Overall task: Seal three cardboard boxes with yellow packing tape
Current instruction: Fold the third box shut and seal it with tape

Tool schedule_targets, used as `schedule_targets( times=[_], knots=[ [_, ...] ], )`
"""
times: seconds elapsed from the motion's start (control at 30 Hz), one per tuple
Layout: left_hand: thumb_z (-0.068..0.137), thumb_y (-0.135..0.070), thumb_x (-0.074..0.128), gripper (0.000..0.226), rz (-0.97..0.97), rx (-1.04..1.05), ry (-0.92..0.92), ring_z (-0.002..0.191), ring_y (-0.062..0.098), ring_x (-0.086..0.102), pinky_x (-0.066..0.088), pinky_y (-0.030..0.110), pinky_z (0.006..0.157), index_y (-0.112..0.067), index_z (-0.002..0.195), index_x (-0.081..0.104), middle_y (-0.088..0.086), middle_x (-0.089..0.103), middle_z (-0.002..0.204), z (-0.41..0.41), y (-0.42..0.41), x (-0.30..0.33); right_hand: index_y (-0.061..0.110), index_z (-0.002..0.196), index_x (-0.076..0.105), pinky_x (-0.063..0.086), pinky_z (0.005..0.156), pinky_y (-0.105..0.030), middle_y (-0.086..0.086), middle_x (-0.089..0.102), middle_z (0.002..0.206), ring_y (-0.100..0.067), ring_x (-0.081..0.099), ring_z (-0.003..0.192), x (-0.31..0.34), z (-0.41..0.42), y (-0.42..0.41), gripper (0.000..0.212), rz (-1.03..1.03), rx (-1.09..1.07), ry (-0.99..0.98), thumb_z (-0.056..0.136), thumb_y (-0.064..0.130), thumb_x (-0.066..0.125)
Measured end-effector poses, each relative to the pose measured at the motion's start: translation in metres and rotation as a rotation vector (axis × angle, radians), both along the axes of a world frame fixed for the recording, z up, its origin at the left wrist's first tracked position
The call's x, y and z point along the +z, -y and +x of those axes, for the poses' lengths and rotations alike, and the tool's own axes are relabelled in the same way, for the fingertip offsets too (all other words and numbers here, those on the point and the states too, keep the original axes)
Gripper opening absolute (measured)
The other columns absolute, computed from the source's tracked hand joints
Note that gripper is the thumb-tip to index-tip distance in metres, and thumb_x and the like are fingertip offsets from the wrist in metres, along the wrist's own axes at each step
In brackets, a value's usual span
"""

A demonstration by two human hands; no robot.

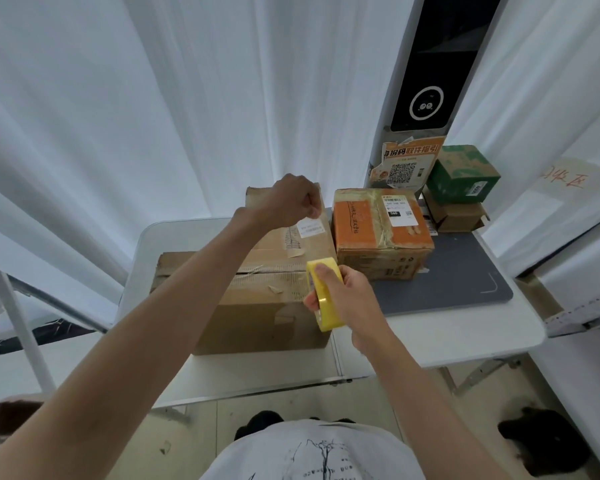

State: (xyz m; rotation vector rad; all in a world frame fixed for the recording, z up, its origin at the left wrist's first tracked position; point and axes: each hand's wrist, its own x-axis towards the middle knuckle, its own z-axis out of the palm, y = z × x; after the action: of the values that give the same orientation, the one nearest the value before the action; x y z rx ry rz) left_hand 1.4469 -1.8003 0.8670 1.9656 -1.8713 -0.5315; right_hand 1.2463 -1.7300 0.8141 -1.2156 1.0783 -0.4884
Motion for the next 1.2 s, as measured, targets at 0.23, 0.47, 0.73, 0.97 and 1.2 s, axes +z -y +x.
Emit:
schedule_targets(
  times=[0.23,0.47,0.73,0.97,1.2],
  knots=[
    [0.083,-0.003,0.078,0.009,-0.008,0.019,-0.013,0.079,0.002,0.064,0.037,-0.003,0.075,-0.012,0.084,0.076,-0.011,0.069,0.079,-0.002,-0.011,-0.028,0.012,0.109,0.059,0.057,0.063,-0.031,-0.005,0.071,0.064,-0.017,0.07,0.059,-0.039,-0.005,-0.032,0.032,0.151,-0.058,-0.093,0.104,0.042,0.049],
    [0.08,0.001,0.08,0.027,0.077,0.034,-0.07,0.077,0.004,0.07,0.056,0.023,0.077,-0.023,0.071,0.072,-0.011,0.072,0.077,0.003,-0.02,-0.069,0.018,0.109,0.055,0.053,0.089,-0.04,-0.004,0.074,0.074,-0.014,0.071,0.069,-0.052,-0.001,-0.044,0.017,0.342,0.051,-0.12,0.106,0.03,0.043],
    [0.082,-0.001,0.079,0.023,0.071,0.069,-0.083,0.079,0.007,0.069,0.055,0.023,0.08,-0.021,0.072,0.074,-0.007,0.072,0.079,0.0,-0.019,-0.087,0.016,0.118,0.055,0.053,0.097,-0.046,-0.006,0.076,0.081,-0.017,0.072,0.073,-0.064,0.001,-0.04,0.024,0.354,0.046,-0.157,0.106,0.034,0.045],
    [0.083,-0.001,0.079,0.016,0.075,0.057,-0.083,0.082,0.009,0.07,0.056,0.026,0.084,-0.016,0.077,0.076,-0.005,0.073,0.082,-0.004,-0.017,-0.092,0.015,0.121,0.053,0.054,0.093,-0.043,-0.006,0.076,0.079,-0.016,0.071,0.07,-0.071,-0.002,-0.037,0.025,0.393,0.044,-0.142,0.106,0.033,0.045],
    [0.083,-0.002,0.078,0.02,0.089,0.047,-0.058,0.081,0.007,0.068,0.055,0.024,0.083,-0.02,0.075,0.074,-0.008,0.071,0.08,-0.004,-0.015,-0.094,0.018,0.118,0.052,0.055,0.096,-0.044,-0.003,0.076,0.075,-0.015,0.071,0.07,-0.077,0.0,-0.034,0.022,0.408,0.035,-0.156,0.106,0.036,0.045]
  ],
)
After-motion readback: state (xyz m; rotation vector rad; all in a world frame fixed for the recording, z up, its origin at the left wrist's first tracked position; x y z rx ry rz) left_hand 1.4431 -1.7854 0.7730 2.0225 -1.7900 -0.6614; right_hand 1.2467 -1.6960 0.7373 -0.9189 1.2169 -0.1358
